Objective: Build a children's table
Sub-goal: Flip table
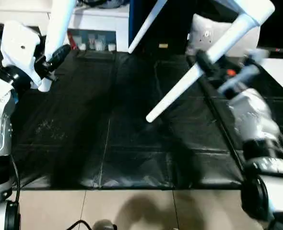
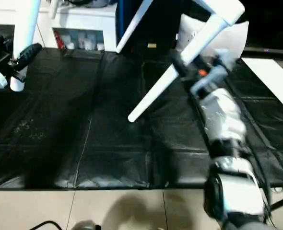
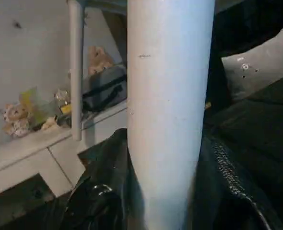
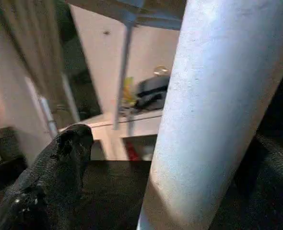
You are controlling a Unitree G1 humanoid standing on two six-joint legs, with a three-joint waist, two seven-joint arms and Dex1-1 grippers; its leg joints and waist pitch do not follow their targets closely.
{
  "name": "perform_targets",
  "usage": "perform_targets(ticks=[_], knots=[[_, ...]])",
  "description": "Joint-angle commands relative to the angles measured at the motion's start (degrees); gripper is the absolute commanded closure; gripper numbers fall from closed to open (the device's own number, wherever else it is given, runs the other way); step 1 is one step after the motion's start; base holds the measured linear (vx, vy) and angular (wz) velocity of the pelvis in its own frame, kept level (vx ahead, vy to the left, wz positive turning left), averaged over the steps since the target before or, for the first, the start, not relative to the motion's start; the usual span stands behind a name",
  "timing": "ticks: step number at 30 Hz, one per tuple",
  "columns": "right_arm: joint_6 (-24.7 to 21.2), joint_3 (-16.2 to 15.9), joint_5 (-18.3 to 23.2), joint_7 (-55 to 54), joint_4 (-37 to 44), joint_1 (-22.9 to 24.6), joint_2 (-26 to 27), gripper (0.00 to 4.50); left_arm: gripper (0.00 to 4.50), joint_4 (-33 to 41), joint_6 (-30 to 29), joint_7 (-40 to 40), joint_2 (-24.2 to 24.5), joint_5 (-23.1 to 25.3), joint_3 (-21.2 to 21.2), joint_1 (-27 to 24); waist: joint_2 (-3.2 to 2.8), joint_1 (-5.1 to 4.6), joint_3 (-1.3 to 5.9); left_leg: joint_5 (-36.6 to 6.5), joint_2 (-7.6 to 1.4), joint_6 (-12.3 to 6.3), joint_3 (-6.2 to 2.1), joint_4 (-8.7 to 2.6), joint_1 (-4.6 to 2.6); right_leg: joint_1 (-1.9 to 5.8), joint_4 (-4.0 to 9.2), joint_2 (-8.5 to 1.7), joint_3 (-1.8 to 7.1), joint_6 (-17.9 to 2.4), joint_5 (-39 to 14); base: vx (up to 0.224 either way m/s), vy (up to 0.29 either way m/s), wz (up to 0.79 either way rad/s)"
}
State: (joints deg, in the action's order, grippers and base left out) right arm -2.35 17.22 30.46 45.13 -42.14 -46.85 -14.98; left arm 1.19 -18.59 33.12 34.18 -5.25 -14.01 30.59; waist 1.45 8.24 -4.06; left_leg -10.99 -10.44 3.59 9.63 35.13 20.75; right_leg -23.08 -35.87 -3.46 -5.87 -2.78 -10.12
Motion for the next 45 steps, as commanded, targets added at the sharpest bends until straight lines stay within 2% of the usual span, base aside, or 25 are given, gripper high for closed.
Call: perform_targets(ticks=[1,4,7,8,10,12,13,15,18,24,25,27,28,29,30,31,32,35,36,38,39,40,41,43,45], knots=[[-1.25,-1.57,2.07,6.08,3.73,-0.52,-0.12,0.00,2.96,-0.64,0.29,3.11,-1.17,-1.44,3.42,-2.20,-1.01,-0.23,4.63,-10.57,-2.98,-0.59,-1.20,-4.21,-0.43,3.18,4.22,-5.54,3.66,-9.48,-13.70,0.000,0.000,0.00],[-3.57,-2.02,4.16,8.69,9.93,1.63,-1.42,0.00,2.96,-0.75,1.48,3.43,-2.66,-3.10,2.16,-5.54,-1.21,-0.06,4.70,-8.79,-2.98,-1.32,-1.07,-4.04,-0.32,3.05,4.03,-5.40,3.67,-10.23,-10.95,0.000,0.000,0.00],[-7.06,-2.64,6.84,10.62,17.65,4.20,-2.80,0.00,2.96,-0.58,2.78,3.41,-3.43,-3.97,1.23,-8.38,-1.05,0.36,4.68,-8.74,-3.06,-1.99,-1.07,-4.13,-0.34,3.11,4.21,-5.29,3.65,-9.15,-11.35,0.000,0.000,0.00],[-8.19,-3.09,7.69,11.35,21.45,5.62,-3.55,0.00,2.96,0.02,3.19,3.67,-3.67,-4.61,0.91,-9.92,-1.41,0.33,4.67,-9.40,-3.06,-1.97,-1.09,-4.21,-0.45,2.98,4.45,-5.25,3.59,-8.75,-12.44,0.000,0.000,0.00],[-9.05,-3.45,8.07,11.39,24.76,6.78,-4.00,0.00,2.96,0.66,3.10,3.72,-3.73,-4.88,0.67,-11.20,-1.23,0.44,4.57,-10.31,-3.09,-1.72,-1.15,-4.36,-0.44,2.91,4.70,-5.30,3.55,-8.00,-14.15,0.000,0.000,0.00],[-12.95,-3.87,10.73,9.75,34.58,10.24,-4.50,0.00,2.96,1.69,3.19,3.40,-4.11,-5.90,-0.52,-14.03,-1.20,0.68,4.58,-10.49,-3.20,-1.59,-1.12,-4.39,-0.65,2.80,4.97,-5.35,3.62,-7.38,-15.09,0.000,0.000,0.00],[-13.36,-3.87,11.07,9.53,35.27,10.49,-4.47,0.00,2.96,1.67,3.29,3.34,-4.07,-5.86,-0.56,-14.19,-1.13,0.70,4.49,-10.14,-3.23,-1.63,-1.19,-4.47,-0.50,2.84,4.89,-5.25,3.67,-6.99,-14.75,0.000,0.000,0.00],[-15.84,-4.27,12.85,7.89,40.14,12.41,-4.22,0.00,2.96,1.47,3.96,3.01,-3.81,-5.68,-0.84,-15.18,-1.31,1.01,4.59,-10.14,-3.31,-1.68,-1.20,-4.50,-0.72,2.55,4.89,-5.20,3.59,-6.67,-14.53,0.000,0.000,0.00],[-17.91,-5.54,13.42,6.02,44.99,15.20,-3.65,0.00,2.96,1.61,3.98,2.25,-3.78,-5.86,-1.46,-16.45,-1.43,1.33,4.40,-12.00,-3.37,-0.66,-1.21,-4.75,-0.88,2.39,5.25,-5.27,3.55,-6.24,-16.48,0.000,0.000,0.00],[-19.60,-9.46,9.89,2.17,50.31,21.18,-1.73,0.00,2.96,1.65,3.57,1.50,-1.79,-3.88,-0.97,-21.54,-1.42,0.84,4.42,-12.79,-3.33,0.36,-1.39,-5.14,-0.80,2.68,5.35,-5.42,3.56,-5.43,-15.90,0.000,0.000,0.00],[-18.87,-9.92,8.37,1.66,49.64,21.62,-1.72,0.00,2.96,1.88,3.51,1.49,-1.58,-3.59,-0.91,-22.32,-1.63,0.88,4.40,-13.05,-3.37,0.62,-1.46,-5.17,-0.85,2.60,5.32,-5.47,3.53,-5.57,-16.07,0.000,0.000,0.00],[-16.87,-10.68,4.53,-0.22,47.63,22.37,-1.84,0.00,2.96,2.91,2.67,1.63,-1.33,-3.53,-0.86,-24.29,-1.48,0.64,4.06,-15.78,-3.40,1.42,-1.45,-5.43,-1.08,2.56,5.76,-5.54,3.51,-5.26,-18.73,0.000,0.000,0.00],[-15.88,-10.44,3.19,-1.39,46.07,22.44,-1.79,0.00,2.96,3.63,1.59,2.16,-1.46,-4.41,-1.09,-25.59,-1.11,0.42,3.80,-17.47,-3.35,1.65,-1.42,-5.57,-1.21,2.52,6.09,-5.53,3.50,-4.85,-21.04,0.000,0.000,0.00],[-15.88,-10.44,3.19,-1.39,46.07,22.44,-1.79,0.00,2.96,3.63,1.59,2.16,-1.46,-4.41,-1.09,-25.59,-1.11,0.42,3.80,-17.47,-3.35,1.65,-1.42,-5.57,-1.21,2.52,6.09,-5.53,3.50,-4.85,-21.04,0.000,0.000,0.00],[-14.19,-9.56,1.15,-3.54,43.46,23.00,-1.78,0.00,2.96,4.38,0.85,2.86,-1.00,-4.87,-1.38,-28.75,-1.08,0.15,3.56,-19.88,-3.25,1.86,-1.59,-5.64,-1.58,2.47,6.59,-5.89,3.41,-4.12,-25.67,0.000,0.000,0.00],[-13.86,-9.25,0.78,-4.11,43.13,23.35,-1.77,0.00,2.96,4.36,0.94,2.66,-0.96,-4.86,-1.69,-29.44,-0.18,-0.06,3.28,-20.77,-3.20,1.69,-1.53,-5.75,-1.67,2.46,7.12,-5.92,3.31,-3.53,-28.15,0.000,0.000,0.00],[-13.72,-8.99,0.60,-4.51,43.12,23.70,-1.76,0.00,2.61,4.24,1.17,2.34,-0.92,-4.76,-1.96,-29.87,-0.71,-0.14,3.16,-22.37,-3.07,1.81,-1.68,-5.71,-2.23,2.23,7.53,-6.02,3.23,-2.66,-31.74,0.000,0.000,0.00],[-15.19,-7.33,1.67,-5.82,46.02,28.36,-1.85,0.00,2.22,5.24,2.07,3.10,-0.82,-7.48,-5.58,-32.71,0.14,-0.45,3.19,-22.94,-3.10,1.41,-1.90,-6.14,-2.26,2.48,7.92,-5.82,3.18,-0.56,-32.96,0.000,0.000,0.00],[-15.85,-6.79,2.72,-5.46,48.06,30.92,-1.77,0.00,2.17,6.08,2.27,3.72,-1.02,-9.02,-7.23,-34.19,-0.11,-0.41,3.35,-22.89,-3.16,1.34,-1.94,-6.21,-2.35,2.59,7.92,-5.92,3.24,-0.33,-32.50,0.000,0.000,0.00],[-16.45,-6.10,3.80,-5.18,50.76,34.53,-1.69,0.00,2.03,7.53,2.54,5.07,-1.36,-11.34,-9.38,-36.48,0.31,-0.47,3.49,-21.68,-3.33,0.85,-1.91,-6.51,-2.08,2.94,7.85,-5.92,3.24,-0.33,-30.33,0.000,0.000,0.00],[-16.56,-5.90,4.12,-5.14,51.62,35.72,-1.64,0.00,2.03,8.15,2.53,5.61,-1.58,-12.30,-10.09,-37.29,0.38,-0.50,3.67,-20.28,-3.33,0.41,-1.89,-6.55,-1.87,3.00,7.53,-5.92,3.43,-1.05,-27.99,0.000,0.000,0.00],[-16.74,-5.62,4.40,-5.35,52.35,36.77,-1.50,0.00,1.93,8.74,2.63,5.94,-1.97,-13.17,-10.78,-37.96,0.29,-0.56,3.58,-19.98,-3.38,0.12,-1.78,-6.55,-1.98,2.76,7.50,-5.76,3.47,-1.79,-26.84,0.000,0.000,0.00],[-16.86,-5.42,4.61,-5.50,52.88,37.52,-1.41,0.00,1.83,9.16,2.71,6.17,-2.24,-13.79,-11.28,-38.44,0.29,-0.56,3.58,-19.98,-3.38,0.12,-1.78,-6.55,-1.98,2.76,7.50,-5.76,3.47,-1.79,-26.84,0.000,0.000,0.00],[-16.43,-4.95,5.26,-7.20,57.17,43.53,-1.01,0.00,1.83,13.19,1.97,7.02,-4.65,-20.01,-14.78,-42.40,0.34,-0.26,3.32,-20.29,-3.48,0.12,-1.62,-6.50,-1.85,2.88,7.72,-6.18,3.60,-2.50,-27.81,0.000,0.000,0.00],[-16.60,-4.46,5.22,-9.15,60.59,46.92,-0.65,0.00,1.83,15.92,1.05,5.42,-6.51,-22.29,-15.65,-44.29,0.14,-0.17,3.11,-21.54,-3.36,0.17,-1.65,-6.56,-2.02,2.65,8.13,-5.98,3.47,-1.72,-30.47,0.000,0.000,0.00]])
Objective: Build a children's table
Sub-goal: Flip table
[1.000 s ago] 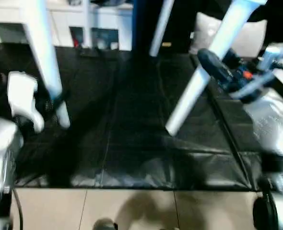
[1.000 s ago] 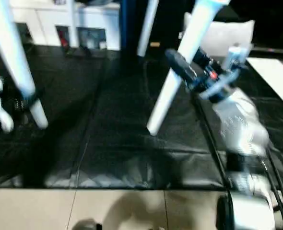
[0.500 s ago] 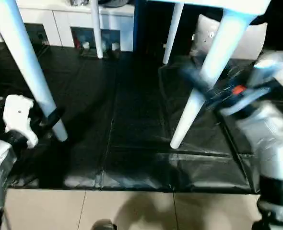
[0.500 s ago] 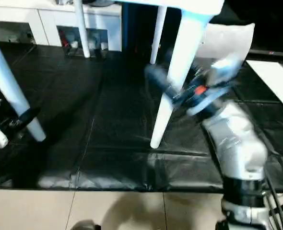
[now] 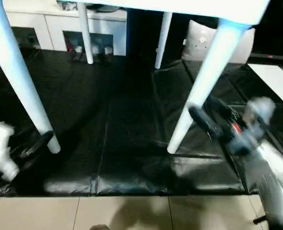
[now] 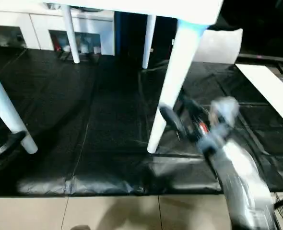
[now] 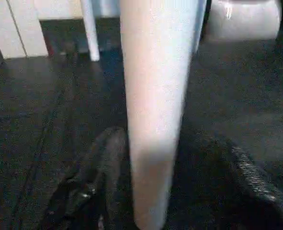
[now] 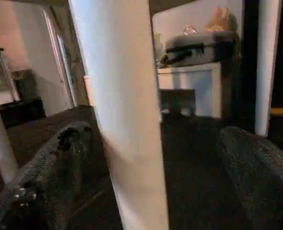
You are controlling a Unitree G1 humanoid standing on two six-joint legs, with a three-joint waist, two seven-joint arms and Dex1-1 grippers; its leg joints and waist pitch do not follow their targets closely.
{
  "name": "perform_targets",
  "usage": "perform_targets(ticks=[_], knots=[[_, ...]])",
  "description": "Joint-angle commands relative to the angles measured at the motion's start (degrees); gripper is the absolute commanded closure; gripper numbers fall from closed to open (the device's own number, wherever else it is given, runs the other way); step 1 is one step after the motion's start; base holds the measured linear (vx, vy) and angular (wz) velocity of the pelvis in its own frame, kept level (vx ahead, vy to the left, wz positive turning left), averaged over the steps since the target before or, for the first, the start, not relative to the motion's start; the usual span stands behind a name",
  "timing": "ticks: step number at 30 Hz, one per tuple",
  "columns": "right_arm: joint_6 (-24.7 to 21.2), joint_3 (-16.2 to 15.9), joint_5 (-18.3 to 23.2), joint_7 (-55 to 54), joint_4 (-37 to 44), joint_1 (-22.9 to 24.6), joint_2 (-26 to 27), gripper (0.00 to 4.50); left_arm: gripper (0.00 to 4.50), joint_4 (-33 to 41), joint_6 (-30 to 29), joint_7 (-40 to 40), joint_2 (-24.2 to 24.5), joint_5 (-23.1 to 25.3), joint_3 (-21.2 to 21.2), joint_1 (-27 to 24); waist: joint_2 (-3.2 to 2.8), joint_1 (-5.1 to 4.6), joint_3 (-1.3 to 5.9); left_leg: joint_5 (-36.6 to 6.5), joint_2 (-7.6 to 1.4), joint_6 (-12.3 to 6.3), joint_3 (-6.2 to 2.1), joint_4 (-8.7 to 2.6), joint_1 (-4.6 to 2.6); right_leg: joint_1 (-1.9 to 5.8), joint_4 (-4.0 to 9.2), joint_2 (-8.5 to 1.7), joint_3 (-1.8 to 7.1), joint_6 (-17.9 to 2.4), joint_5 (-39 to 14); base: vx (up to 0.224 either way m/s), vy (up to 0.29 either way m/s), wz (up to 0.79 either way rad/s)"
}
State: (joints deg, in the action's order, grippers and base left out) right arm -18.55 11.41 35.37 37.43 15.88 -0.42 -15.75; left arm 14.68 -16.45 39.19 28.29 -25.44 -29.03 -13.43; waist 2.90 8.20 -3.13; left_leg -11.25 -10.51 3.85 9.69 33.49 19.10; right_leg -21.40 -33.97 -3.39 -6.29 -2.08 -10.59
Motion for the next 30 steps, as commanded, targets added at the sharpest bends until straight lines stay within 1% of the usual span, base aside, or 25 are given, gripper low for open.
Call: perform_targets(ticks=[1,4,6,8,9,10,12,13,14,15,16,17,18,19,20,21,22,23,24,25,26,27,28,29,30], knots=[[-0.95,1.65,0.37,-2.95,4.30,1.72,0.63,0.00,1.83,4.16,-1.17,-1.99,-1.80,-2.13,-0.08,-1.08,-1.52,-0.15,2.01,-21.99,-3.27,-0.06,-1.70,-4.97,-0.42,0.82,6.48,-5.94,3.85,-2.04,-30.79,0.000,0.000,0.00],[-2.49,1.51,0.88,-6.38,8.91,3.92,2.03,0.00,1.83,10.60,-1.86,-6.16,-6.30,-3.58,3.14,-2.49,-1.34,-0.29,1.74,-24.45,-3.28,0.53,-1.93,-5.02,-0.66,0.71,7.16,-5.91,3.50,-0.51,-34.33,0.000,0.000,0.00],[-2.33,0.29,-0.11,-8.19,11.62,5.51,3.13,0.00,1.83,15.00,-2.27,-9.21,-9.38,-3.22,6.94,-3.90,-1.70,-0.27,1.54,-25.08,-2.98,0.71,-1.99,-4.90,-0.67,0.60,7.55,-5.88,3.35,1.05,-37.05,0.000,0.000,0.00],[-2.10,-1.00,-1.70,-10.00,13.86,7.41,4.34,0.00,1.83,18.33,-0.50,-12.32,-12.43,0.95,10.98,-5.14,-1.42,-0.68,1.13,-26.30,-2.89,1.07,-2.02,-4.82,-0.95,0.45,8.71,-5.71,2.72,3.31,-40.76,0.000,0.000,0.00],[-2.34,-2.19,-2.01,-11.23,15.01,8.68,5.12,0.00,1.83,19.15,-0.73,-14.41,-13.99,2.32,12.20,-4.99,-1.84,-0.93,1.08,-28.07,-2.68,1.34,-2.04,-4.41,-1.69,0.27,9.49,-5.59,1.96,4.09,-42.42,0.000,0.000,0.00],[-2.72,-2.58,-1.76,-11.84,15.42,9.08,5.36,0.00,1.83,19.36,-1.19,-14.87,-14.31,2.30,12.37,-4.84,-1.56,-1.31,1.11,-28.24,-2.47,1.26,-2.04,-4.29,-1.54,0.59,9.67,-5.46,1.38,4.70,-42.61,0.000,0.000,0.00],[-4.27,-6.90,-5.62,-14.32,14.74,9.55,5.68,0.00,1.83,17.57,-1.95,-18.19,-15.02,4.85,12.06,-1.43,-1.81,-1.78,0.95,-30.12,-2.57,1.57,-2.32,-4.39,-1.73,0.92,10.29,-4.99,0.29,6.16,-42.53,0.000,0.000,0.00],[-4.51,-8.43,-6.82,-14.58,14.23,9.56,5.79,0.00,1.83,16.69,-1.79,-18.26,-14.84,5.38,12.01,-0.90,-2.39,-2.84,0.86,-35.20,-3.44,1.39,-3.00,-4.74,-2.65,1.63,10.55,-4.67,-1.41,5.89,-39.49,0.000,0.000,0.00],[-4.51,-8.43,-6.82,-14.58,14.23,9.56,5.79,0.00,1.83,16.69,-1.79,-18.26,-14.84,5.38,12.01,-0.90,-2.85,-3.08,0.68,-37.74,-4.36,1.54,-3.62,-5.79,-1.82,2.70,9.36,-4.58,-1.51,5.38,-36.95,0.000,0.000,0.00],[-4.72,-10.10,-8.01,-14.71,13.77,9.69,5.81,0.00,1.83,15.96,-1.66,-18.25,-14.58,6.03,12.14,-0.91,-3.75,-2.09,0.59,-46.16,-7.96,2.11,-5.11,-10.41,2.72,6.76,-1.41,-4.02,1.45,3.08,-24.51,0.000,0.000,0.00],[-4.85,-10.71,-8.60,-14.92,13.62,9.80,5.76,0.00,1.83,15.89,-1.57,-18.35,-14.52,6.33,12.23,-1.11,-3.75,-0.77,0.16,-50.37,-8.62,2.30,-4.15,-12.07,3.87,6.66,-4.73,-3.39,2.72,1.62,-18.12,-0.051,0.004,0.01],[-4.57,-11.28,-9.27,-14.98,13.33,10.00,5.71,0.00,1.83,16.14,-2.03,-18.46,-14.14,6.70,12.68,-1.49,-2.49,-0.55,0.14,-48.99,-5.78,2.64,-2.50,-10.57,1.34,3.14,-3.72,-3.38,5.27,0.90,-18.86,0.000,0.000,0.00],[-4.57,-11.41,-9.37,-15.04,13.38,10.05,5.69,0.00,1.83,16.46,-2.42,-18.86,-13.88,6.64,13.06,-1.65,-0.54,-1.38,0.32,-41.13,-3.13,2.91,-2.59,-6.88,-0.27,0.28,1.86,-4.88,6.71,1.35,-28.93,0.000,0.000,0.00],[-4.53,-11.90,-9.94,-15.32,13.36,10.44,5.71,0.00,1.83,16.99,-2.70,-19.22,-13.70,6.34,13.47,-2.17,0.20,-1.30,0.10,-21.19,0.22,0.95,-2.61,0.39,-0.50,-2.32,8.07,-8.77,7.53,3.18,-48.42,0.015,-0.065,0.06],[-4.53,-12.04,-10.12,-15.42,13.39,10.58,5.73,0.00,1.83,17.11,-2.68,-19.28,-13.68,6.26,13.52,-2.34,-0.54,-0.49,1.63,-4.35,-0.22,-2.25,-3.24,0.82,1.61,-1.45,7.40,-9.37,8.81,-1.13,-35.36,0.000,0.000,0.00],[-5.34,-12.77,-10.85,-15.31,12.94,10.57,5.04,0.00,1.83,17.07,-3.56,-19.70,-13.35,7.65,14.89,-1.95,-1.14,-0.11,3.72,7.24,-0.15,-3.95,-2.74,-0.45,3.71,-0.70,4.02,-4.39,5.28,-4.36,-11.76,0.000,0.000,0.00],[-5.34,-12.77,-10.85,-15.31,12.94,10.57,5.04,0.00,1.83,17.07,-3.56,-19.70,-13.35,7.65,14.89,-1.95,-1.14,-0.11,3.72,7.24,-0.15,-3.95,-2.74,-0.45,3.71,-0.70,4.02,-4.39,5.28,-4.36,-11.76,0.000,0.000,0.00],[-5.98,-13.22,-11.27,-15.24,12.72,10.52,4.52,0.00,1.83,16.86,-4.11,-19.86,-13.47,7.73,15.40,-1.71,-1.97,-0.20,5.56,17.75,0.29,-8.08,-2.38,0.90,4.21,-2.36,1.31,-0.60,3.09,-8.05,13.23,0.000,0.000,0.00],[-6.37,-13.81,-11.62,-15.58,12.75,10.63,4.11,0.00,1.83,16.76,-4.49,-20.14,-13.62,7.81,15.74,-1.59,-2.24,-0.07,5.61,16.06,0.39,-9.54,-2.31,0.60,4.88,-2.48,1.64,-0.74,2.51,-9.20,13.57,0.000,0.000,0.00],[-6.15,-14.25,-11.47,-15.09,12.10,10.46,3.70,0.00,1.83,15.83,-4.76,-19.23,-14.08,7.35,17.37,-1.72,-2.95,-0.30,4.51,-7.30,-0.58,-8.88,-2.13,-0.46,4.91,-2.17,4.42,-2.92,1.83,-8.35,-11.09,-0.089,0.046,-0.02],[-5.94,-14.34,-11.47,-14.97,12.02,10.62,3.71,0.00,1.83,15.59,-4.81,-18.96,-14.20,7.33,17.87,-2.02,-3.46,-0.49,3.65,-18.40,-1.09,-6.65,-2.16,-0.52,3.49,-2.72,5.32,-3.39,1.50,-5.98,-24.92,-0.122,0.048,-0.01],[-5.81,-14.37,-11.50,-14.88,11.98,10.74,3.75,0.00,1.83,15.45,-4.84,-18.82,-14.26,7.31,18.13,-2.23,-3.82,-1.93,1.46,-35.14,-1.30,-1.12,-2.76,-0.12,0.48,-4.66,8.26,-2.94,-0.70,1.74,-44.82,-0.122,0.048,-0.01],[-5.50,-14.28,-11.81,-14.53,11.90,11.00,3.33,0.00,1.83,15.13,-4.11,-18.66,-14.43,7.74,18.82,-2.60,-4.50,-2.95,0.75,-42.03,-1.92,1.11,-3.76,-1.56,0.48,-3.92,8.56,-1.62,-2.79,4.77,-46.43,-0.137,0.053,-0.12],[-5.39,-14.25,-11.82,-14.38,11.86,11.09,3.24,0.00,1.83,15.05,-3.87,-18.56,-14.40,7.89,19.08,-2.72,-5.90,-0.29,1.05,-55.31,-5.69,2.92,-4.35,-10.44,9.09,5.13,-10.30,-0.68,-0.90,2.15,-26.80,0.003,0.051,-0.05],[-5.01,-14.02,-11.29,-13.61,11.67,11.51,3.13,0.00,1.83,14.77,-3.06,-17.91,-13.95,8.65,20.31,-3.19,-5.21,2.60,-0.56,-57.64,-5.78,3.25,-1.15,-11.63,11.77,4.90,-12.39,0.37,-0.89,0.35,-21.99,0.003,0.051,-0.05]])
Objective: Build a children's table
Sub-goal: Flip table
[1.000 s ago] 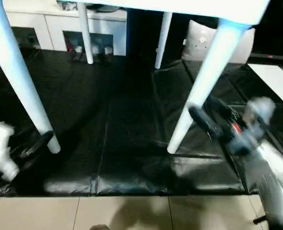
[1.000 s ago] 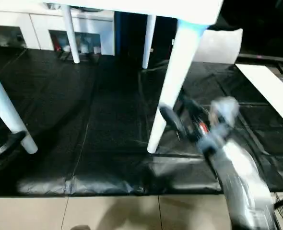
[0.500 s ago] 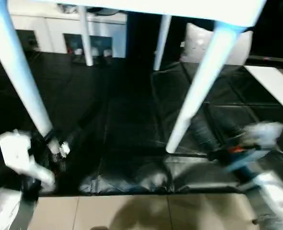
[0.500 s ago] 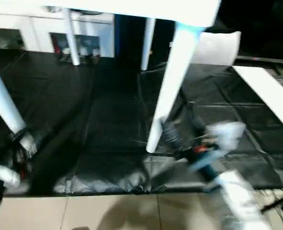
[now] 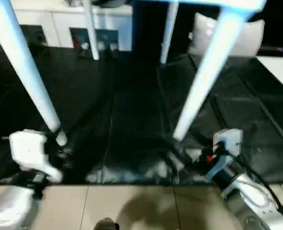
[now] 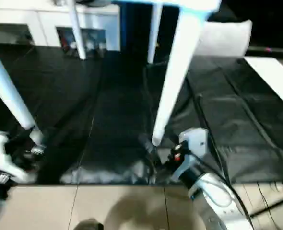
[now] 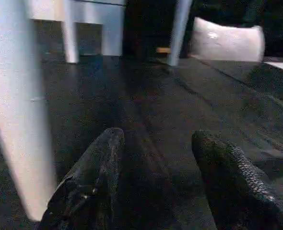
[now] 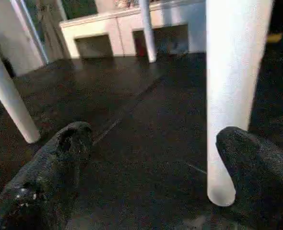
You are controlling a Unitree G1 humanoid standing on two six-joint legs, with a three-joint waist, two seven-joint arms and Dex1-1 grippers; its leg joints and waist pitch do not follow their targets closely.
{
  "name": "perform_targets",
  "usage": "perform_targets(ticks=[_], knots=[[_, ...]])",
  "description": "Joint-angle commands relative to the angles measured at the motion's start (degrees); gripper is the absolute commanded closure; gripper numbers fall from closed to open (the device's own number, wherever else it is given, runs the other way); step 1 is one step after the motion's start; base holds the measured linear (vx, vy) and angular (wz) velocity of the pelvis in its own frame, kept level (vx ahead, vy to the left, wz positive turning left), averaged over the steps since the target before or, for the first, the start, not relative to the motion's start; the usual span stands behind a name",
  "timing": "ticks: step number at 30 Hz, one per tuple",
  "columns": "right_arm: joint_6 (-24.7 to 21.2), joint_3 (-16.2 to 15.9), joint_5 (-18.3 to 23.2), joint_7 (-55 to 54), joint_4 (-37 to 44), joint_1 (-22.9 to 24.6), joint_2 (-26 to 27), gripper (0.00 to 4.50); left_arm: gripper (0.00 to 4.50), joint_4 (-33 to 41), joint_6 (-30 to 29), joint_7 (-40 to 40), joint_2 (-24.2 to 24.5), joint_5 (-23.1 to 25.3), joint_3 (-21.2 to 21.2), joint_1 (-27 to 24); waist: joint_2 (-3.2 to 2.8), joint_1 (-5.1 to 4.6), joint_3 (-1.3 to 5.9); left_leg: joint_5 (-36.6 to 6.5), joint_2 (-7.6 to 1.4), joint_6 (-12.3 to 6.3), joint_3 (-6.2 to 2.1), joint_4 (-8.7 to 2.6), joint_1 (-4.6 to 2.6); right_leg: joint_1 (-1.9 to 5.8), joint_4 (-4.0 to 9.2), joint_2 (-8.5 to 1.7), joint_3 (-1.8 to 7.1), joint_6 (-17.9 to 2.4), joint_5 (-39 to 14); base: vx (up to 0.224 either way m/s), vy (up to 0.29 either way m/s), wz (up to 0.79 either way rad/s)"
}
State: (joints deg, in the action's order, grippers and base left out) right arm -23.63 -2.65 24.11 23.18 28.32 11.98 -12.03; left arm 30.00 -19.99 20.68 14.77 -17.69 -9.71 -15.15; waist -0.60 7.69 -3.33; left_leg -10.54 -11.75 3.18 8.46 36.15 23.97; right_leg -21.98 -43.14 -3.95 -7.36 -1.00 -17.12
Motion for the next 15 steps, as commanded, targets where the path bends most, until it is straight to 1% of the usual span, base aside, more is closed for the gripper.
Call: perform_targets(ticks=[1,2,3,4,5,6,7,8,9,10,11,12,13,14,15], knots=[[0.49,0.03,-0.12,0.94,-0.88,-0.55,-0.59,0.00,1.83,-0.46,0.54,0.85,-0.16,1.16,1.58,-1.80,0.95,2.37,2.25,-40.70,-1.97,3.26,3.76,-8.20,1.08,2.61,-0.83,-1.55,6.90,2.13,-34.14,0.000,0.000,0.00],[0.49,0.03,-0.12,0.95,-0.89,-0.55,-0.59,0.00,1.83,-0.46,0.54,0.85,-0.15,1.16,1.58,-1.80,4.27,1.17,2.49,-29.57,-0.75,5.11,1.34,1.56,-3.21,-1.56,9.17,-7.33,8.40,4.18,-52.25,-0.065,-0.114,0.01],[0.67,-0.05,0.02,1.16,-1.12,-0.68,-0.48,0.00,1.83,-0.45,0.60,0.66,-0.19,1.23,1.61,-1.67,2.31,2.45,0.50,-4.93,1.93,0.15,-3.38,7.33,-1.38,-2.20,16.15,-9.97,12.97,1.01,-63.32,-0.065,-0.114,0.01],[0.59,-0.06,0.33,1.33,-1.17,-0.73,-0.46,0.00,1.83,-0.43,0.68,0.58,-0.22,1.27,1.62,-1.61,2.17,2.48,-0.15,-2.92,2.74,-0.46,-4.42,7.53,0.51,-0.14,15.64,-9.78,13.15,-0.58,-59.45,-0.026,-0.059,-0.08],[0.59,-0.06,0.33,1.33,-1.17,-0.73,-0.46,0.00,1.83,-0.43,0.68,0.58,-0.22,1.27,1.62,-1.61,1.81,2.79,-1.03,-6.37,1.86,2.51,-5.21,5.33,-1.95,-0.26,14.45,-8.90,10.44,-3.36,-52.23,-0.050,0.055,0.07],[0.13,-0.35,0.77,1.98,-1.30,-0.97,-0.89,0.00,1.83,-0.49,0.69,0.78,-0.27,0.88,1.66,-1.42,1.48,2.86,-0.45,-9.87,1.28,3.60,-5.20,3.24,-3.70,0.07,13.28,-7.48,9.41,-4.54,-45.19,-0.050,0.055,0.07],[-0.30,-0.87,1.44,3.07,-1.47,-1.21,-1.52,0.00,1.83,-0.66,1.18,1.43,0.07,0.72,1.99,-1.33,0.10,2.19,-0.01,-24.49,-0.85,5.91,-5.51,-2.87,-3.39,0.18,9.89,-3.23,7.08,-5.90,-30.27,-0.065,0.054,0.10],[-0.64,-1.16,1.91,3.85,-1.70,-1.42,-1.89,0.00,1.83,-0.73,1.07,2.05,0.39,0.46,2.35,-1.32,-0.52,1.78,0.11,-34.35,-1.78,5.60,-6.23,-5.69,-3.24,1.51,8.93,-2.75,6.94,-5.57,-20.21,-0.033,0.056,-0.01],[-1.45,-1.88,3.23,6.19,-2.28,-1.61,-2.62,0.00,1.83,-0.82,1.72,4.47,1.14,-0.62,3.01,-1.94,-0.99,1.43,0.95,-32.33,-1.63,4.25,-6.27,-6.56,-3.53,2.77,9.29,-3.32,6.96,-5.88,-10.70,-0.033,0.056,-0.01],[-1.49,-1.91,3.29,6.31,-2.30,-1.62,-2.66,0.00,1.83,-0.81,1.77,4.60,1.16,-0.70,3.03,-1.98,-0.98,0.90,1.53,-25.31,-1.51,2.29,-5.77,-6.96,-3.49,3.89,10.10,-3.71,6.66,-5.71,-3.43,-0.006,0.062,-0.04],[-1.73,-2.36,3.93,7.84,-2.53,-1.67,-3.14,0.00,1.83,-0.85,2.38,6.19,1.47,-1.76,3.22,-2.42,-1.19,0.61,1.48,-22.90,-1.51,1.88,-5.65,-7.22,-3.21,4.09,10.44,-3.73,6.36,-5.50,-1.73,0.013,0.057,-0.10],[-1.57,-3.10,4.82,10.65,-3.03,-1.86,-3.98,0.00,1.83,-1.05,3.19,9.20,2.13,-3.99,3.47,-3.14,-1.27,0.39,1.09,-23.05,-1.52,1.94,-5.59,-7.55,-3.05,4.02,10.83,-3.71,6.12,-5.27,-2.52,0.013,0.057,-0.10],[-0.61,-4.23,5.35,14.81,-4.01,-2.37,-5.43,0.00,1.83,-1.27,4.18,14.38,3.29,-7.21,4.09,-4.33,-0.24,-0.32,0.30,-28.63,-0.99,3.33,-5.11,-8.04,-2.49,3.76,11.90,-4.48,6.56,-4.63,-10.42,0.006,0.050,-0.12],[-0.37,-4.56,5.57,16.21,-4.53,-2.68,-5.83,0.00,1.83,-1.42,4.09,15.90,3.84,-7.97,4.30,-4.74,-0.25,-0.36,0.36,-29.68,-0.97,3.67,-4.82,-7.96,-2.89,3.44,12.36,-4.74,6.95,-4.46,-13.00,0.000,0.000,0.00],[0.68,-5.59,5.64,20.04,-6.45,-3.74,-6.86,0.00,1.83,-1.89,3.62,19.61,5.51,-9.31,5.02,-5.58,0.50,-1.13,0.37,-27.75,-0.89,3.18,-4.58,-7.91,-2.64,3.76,12.48,-5.32,7.23,-4.96,-14.83,0.000,0.000,0.00]])
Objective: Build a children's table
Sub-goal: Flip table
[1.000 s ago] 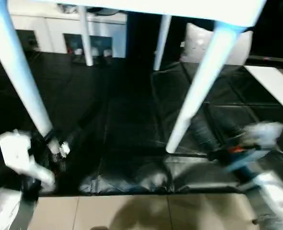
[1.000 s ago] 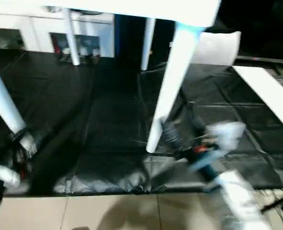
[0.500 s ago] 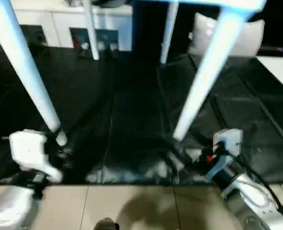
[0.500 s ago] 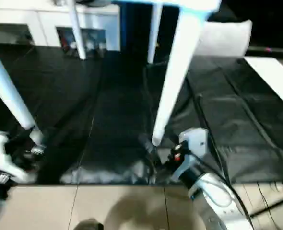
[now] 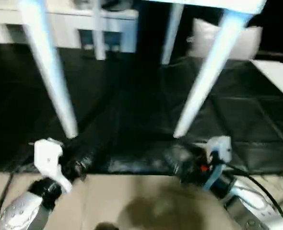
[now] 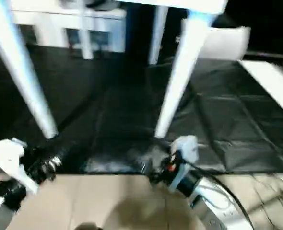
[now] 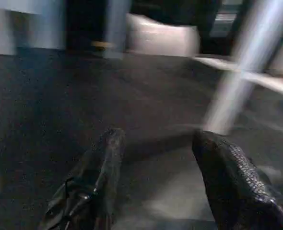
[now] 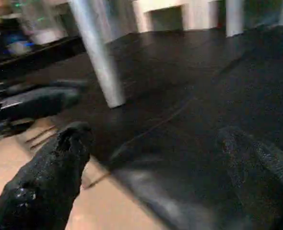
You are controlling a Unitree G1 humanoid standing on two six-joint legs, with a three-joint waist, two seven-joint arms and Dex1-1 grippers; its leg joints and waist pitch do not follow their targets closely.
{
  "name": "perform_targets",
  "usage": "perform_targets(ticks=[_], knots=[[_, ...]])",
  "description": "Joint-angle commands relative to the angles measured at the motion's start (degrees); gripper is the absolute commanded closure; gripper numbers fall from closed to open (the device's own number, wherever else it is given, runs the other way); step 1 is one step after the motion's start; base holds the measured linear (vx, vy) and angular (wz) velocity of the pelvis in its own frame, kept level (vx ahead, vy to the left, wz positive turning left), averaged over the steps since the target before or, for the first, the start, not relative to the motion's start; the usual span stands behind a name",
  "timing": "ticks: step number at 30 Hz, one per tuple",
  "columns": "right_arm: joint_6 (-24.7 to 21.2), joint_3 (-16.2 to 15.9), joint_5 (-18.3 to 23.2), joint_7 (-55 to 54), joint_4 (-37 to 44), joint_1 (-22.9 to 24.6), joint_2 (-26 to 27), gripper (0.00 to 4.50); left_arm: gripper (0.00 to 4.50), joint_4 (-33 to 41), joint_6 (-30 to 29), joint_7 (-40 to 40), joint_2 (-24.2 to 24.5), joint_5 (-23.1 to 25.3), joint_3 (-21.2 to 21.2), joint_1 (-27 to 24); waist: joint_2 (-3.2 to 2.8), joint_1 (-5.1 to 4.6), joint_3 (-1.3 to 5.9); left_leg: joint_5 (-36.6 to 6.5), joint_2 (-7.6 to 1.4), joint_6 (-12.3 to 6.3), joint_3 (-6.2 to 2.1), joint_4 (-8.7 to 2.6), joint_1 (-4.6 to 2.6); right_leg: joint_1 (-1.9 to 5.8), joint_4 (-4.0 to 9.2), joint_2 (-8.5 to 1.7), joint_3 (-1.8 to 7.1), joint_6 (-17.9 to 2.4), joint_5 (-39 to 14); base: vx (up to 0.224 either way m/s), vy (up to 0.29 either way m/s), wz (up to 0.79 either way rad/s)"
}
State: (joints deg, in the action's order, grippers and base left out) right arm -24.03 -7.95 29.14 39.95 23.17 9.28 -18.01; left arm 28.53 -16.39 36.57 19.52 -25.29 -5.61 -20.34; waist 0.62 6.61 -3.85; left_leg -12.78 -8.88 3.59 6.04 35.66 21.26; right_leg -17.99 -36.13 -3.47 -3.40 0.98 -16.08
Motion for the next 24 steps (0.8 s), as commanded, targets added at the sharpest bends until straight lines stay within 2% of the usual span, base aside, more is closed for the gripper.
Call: perform_targets(ticks=[1,2,3,4,6,7,8,10,11,12,13,14,15,16,17,18,19,20,21,22,23,24], knots=[[2.41,-1.65,-0.22,6.21,-2.87,-1.74,-1.96,0.00,1.83,-0.87,-0.36,6.02,1.99,-2.20,1.49,-1.02,-0.77,-0.17,0.93,-24.13,-3.70,2.60,-1.91,-7.74,0.17,-0.12,5.73,-5.48,3.17,-6.70,-16.08,0.000,0.000,0.00],[3.05,-2.64,-0.78,7.87,-3.66,-2.10,-2.62,0.00,1.83,-1.25,-0.59,6.93,2.64,-2.22,1.67,-1.36,-0.72,-0.42,1.12,-21.16,-3.90,1.94,-1.58,-7.62,0.12,-0.18,5.88,-5.61,3.28,-6.66,-14.68,0.000,0.000,0.00],[3.64,-4.26,-1.84,9.94,-4.92,-2.56,-3.61,0.00,1.83,-2.23,-0.67,8.20,3.87,-1.60,2.07,-1.86,-0.53,-0.49,1.36,-16.05,-4.04,0.66,-1.19,-7.44,0.08,-0.16,5.59,-5.25,3.32,-7.03,-8.71,0.000,0.000,0.00],[4.18,-7.24,-3.20,13.17,-7.50,-3.59,-4.86,0.00,1.83,-4.82,-0.67,9.90,5.69,-0.22,2.80,-2.72,-0.63,-0.44,1.75,-13.35,-3.94,-0.36,-0.87,-7.09,-0.20,-0.11,5.23,-5.03,3.18,-7.55,-4.34,0.059,-0.010,-0.06],[4.82,-8.57,-4.18,14.20,-9.22,-4.27,-4.99,0.00,1.83,-6.60,-0.68,10.98,6.22,0.13,3.22,-2.86,-0.48,-0.53,1.77,-10.67,-3.75,-1.68,-0.49,-6.96,-0.22,-0.10,4.97,-4.85,3.27,-7.95,0.35,0.000,0.000,0.00],[6.77,-10.85,-6.01,16.49,-11.62,-4.89,-5.52,0.00,1.83,-9.60,-0.18,13.06,7.21,0.71,4.49,-3.30,-0.48,-0.46,1.95,-9.67,-3.82,-2.00,-0.43,-6.82,-0.28,0.00,4.82,-4.95,3.28,-8.28,2.14,0.057,-0.017,-0.03],[6.96,-11.02,-6.15,16.69,-11.82,-4.91,-5.57,0.00,1.83,-9.86,-0.09,13.24,7.31,0.73,4.61,-3.35,-0.58,-0.49,2.11,-8.03,-3.92,-2.49,-0.43,-6.61,-0.35,0.00,4.54,-4.88,3.15,-8.92,5.25,0.051,-0.009,-0.02],[8.81,-15.35,-9.18,20.60,-16.84,-6.41,-6.18,0.00,1.83,-14.96,1.06,17.68,10.70,3.43,8.71,-4.60,-0.63,-0.53,2.34,-6.23,-3.99,-3.27,-0.32,-6.26,-0.42,0.05,4.12,-4.74,3.04,-9.49,9.76,0.026,-0.005,-0.01],[9.08,-16.18,-9.70,21.51,-17.94,-6.82,-6.26,0.00,1.83,-16.49,1.32,18.84,11.29,3.79,9.41,-4.66,-0.60,-0.58,2.55,-4.16,-3.86,-4.09,-0.28,-6.02,-0.36,0.18,3.78,-4.59,2.99,-9.65,13.11,0.000,0.000,0.00],[9.54,-16.57,-10.02,22.22,-18.20,-6.39,-6.78,0.00,1.83,-17.49,1.70,19.29,11.38,4.09,9.99,-5.23,-0.44,-0.63,2.42,-3.62,-4.02,-4.85,-0.13,-5.95,-0.37,0.05,3.69,-4.63,2.98,-9.90,14.81,0.000,0.000,0.00],[10.89,-17.77,-11.64,22.72,-19.59,-7.09,-6.97,0.00,1.83,-20.85,2.88,20.36,11.95,5.49,10.95,-4.67,-0.49,-0.62,2.39,-3.59,-4.11,-5.04,-0.13,-5.96,-0.39,0.08,3.61,-4.67,2.95,-10.29,15.29,0.000,0.000,0.00],[12.79,-20.16,-14.20,24.52,-22.71,-8.60,-7.41,0.00,1.83,-29.08,6.47,22.09,12.24,8.77,12.89,-2.99,0.03,-0.83,1.71,-5.34,-4.17,-5.50,0.12,-6.23,-0.35,-0.31,4.03,-4.62,2.97,-10.66,13.26,0.000,0.000,0.00],[13.90,-21.14,-15.49,25.00,-24.93,-9.60,-7.16,0.00,1.83,-34.12,8.59,22.45,11.91,10.52,13.79,-1.62,0.19,-0.90,1.64,-7.72,-4.19,-5.40,0.19,-6.46,-0.49,-0.17,4.26,-4.81,3.14,-10.73,8.87,0.000,0.000,0.00],[14.75,-21.65,-16.10,25.45,-26.41,-10.17,-7.07,0.00,1.83,-37.11,9.95,22.59,11.61,11.46,14.35,-0.83,0.14,-0.81,1.34,-9.20,-4.26,-5.24,0.14,-6.76,-0.49,-0.37,4.52,-5.07,3.26,-10.79,5.81,0.000,0.000,0.00],[16.08,-22.73,-17.40,26.27,-28.53,-11.13,-7.17,0.00,1.83,-40.55,11.53,22.91,11.47,12.73,15.16,0.21,-0.18,-0.74,1.30,-11.83,-4.65,-4.16,0.14,-7.03,-0.77,-0.41,4.74,-5.50,3.45,-11.33,1.32,0.000,0.000,0.00],[17.89,-24.08,-19.15,26.62,-32.65,-12.61,-6.25,0.00,1.83,-47.19,14.10,22.81,10.63,14.18,15.46,2.55,0.68,-0.76,1.03,-13.53,-4.92,-3.48,0.22,-7.35,-0.76,-0.40,4.99,-5.57,3.53,-11.82,-1.83,0.000,0.000,0.00],[17.89,-24.08,-19.15,26.62,-32.65,-12.61,-6.25,0.00,1.83,-47.19,14.10,22.81,10.63,14.18,15.46,2.55,0.42,-0.66,0.84,-14.45,-4.79,-3.23,0.18,-7.47,-0.79,-0.65,5.18,-5.73,3.60,-12.12,-4.02,0.000,0.000,0.00],[19.02,-24.84,-20.16,26.85,-35.14,-13.44,-5.69,0.00,1.83,-51.06,15.61,22.72,10.08,14.98,15.58,3.93,0.66,-0.68,1.15,-14.32,-5.00,-2.53,0.29,-7.55,-0.96,-0.48,5.02,-5.78,3.77,-12.67,-4.18,0.000,0.000,0.00],[21.99,-26.81,-23.22,26.07,-43.27,-15.66,-3.33,0.00,1.83,-62.71,19.15,20.80,8.59,16.73,16.09,8.39,1.06,-0.76,1.43,-14.16,-4.89,-2.62,0.60,-7.32,-1.05,-0.61,5.18,-5.84,3.87,-13.17,-4.24,0.000,0.000,0.00],[22.09,-26.87,-23.33,26.01,-43.54,-15.72,-3.24,0.00,1.83,-63.03,19.19,20.82,8.54,16.72,16.07,8.51,1.02,-0.75,1.48,-13.39,-4.85,-2.37,0.66,-7.35,-1.21,-0.74,5.02,-5.87,3.93,-13.40,-3.73,0.000,0.000,0.00],[23.45,-27.79,-25.19,24.24,-50.41,-17.00,-0.78,0.00,1.83,-71.59,20.35,20.21,7.41,16.69,15.52,11.45,0.67,-0.56,1.40,-13.09,-4.88,-1.89,0.73,-7.36,-1.34,-1.04,5.00,-6.08,3.95,-14.15,-3.13,0.000,0.000,0.00],[23.45,-27.79,-25.19,24.24,-50.41,-17.00,-0.78,0.00,1.83,-71.59,20.35,20.21,7.41,16.69,15.52,11.45,0.66,-0.62,1.45,-14.97,-5.06,-0.87,0.79,-7.58,-1.51,-1.09,4.92,-6.02,3.97,-14.73,-3.40,0.000,0.000,0.00]])
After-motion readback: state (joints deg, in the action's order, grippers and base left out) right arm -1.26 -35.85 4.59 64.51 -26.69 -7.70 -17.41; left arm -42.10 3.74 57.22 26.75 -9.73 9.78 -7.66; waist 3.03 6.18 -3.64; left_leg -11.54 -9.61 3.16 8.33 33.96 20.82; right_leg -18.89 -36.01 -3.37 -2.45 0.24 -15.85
